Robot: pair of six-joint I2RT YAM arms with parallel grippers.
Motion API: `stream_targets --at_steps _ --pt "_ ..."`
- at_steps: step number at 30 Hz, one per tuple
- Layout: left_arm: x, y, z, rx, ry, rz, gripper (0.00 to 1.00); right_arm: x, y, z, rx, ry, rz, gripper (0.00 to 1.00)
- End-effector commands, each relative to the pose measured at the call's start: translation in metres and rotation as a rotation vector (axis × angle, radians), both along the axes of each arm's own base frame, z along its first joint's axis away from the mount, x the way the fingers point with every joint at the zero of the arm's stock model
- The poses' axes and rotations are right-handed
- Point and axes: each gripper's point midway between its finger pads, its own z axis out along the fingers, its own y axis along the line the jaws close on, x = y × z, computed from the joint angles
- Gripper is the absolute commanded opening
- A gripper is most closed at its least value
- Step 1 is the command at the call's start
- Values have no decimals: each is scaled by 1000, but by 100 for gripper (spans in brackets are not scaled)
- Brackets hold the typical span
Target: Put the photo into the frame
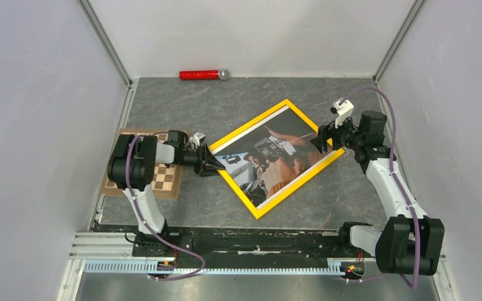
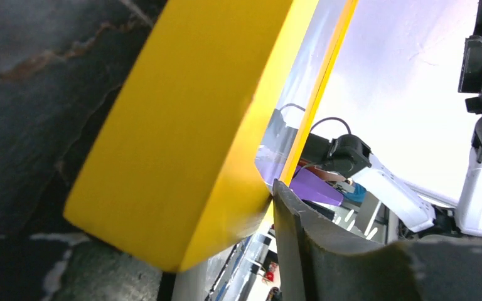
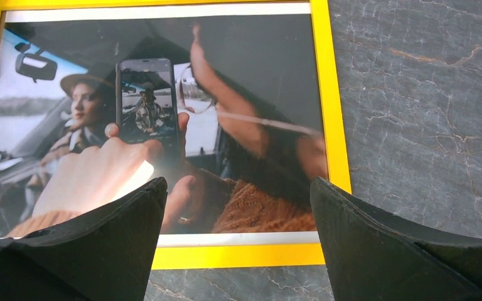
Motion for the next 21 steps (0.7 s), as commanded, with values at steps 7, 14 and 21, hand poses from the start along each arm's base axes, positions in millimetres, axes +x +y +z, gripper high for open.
stream_targets --at_steps 7,14,21 --pt "35 23 -24 220 -167 82 59 4 -2 7 -7 -39 -14 87" --pt "37 30 -22 267 -171 93 64 5 -5 5 -20 -40 -29 87" --pt "34 37 -15 316 -173 101 68 8 -9 2 -41 -42 -44 87"
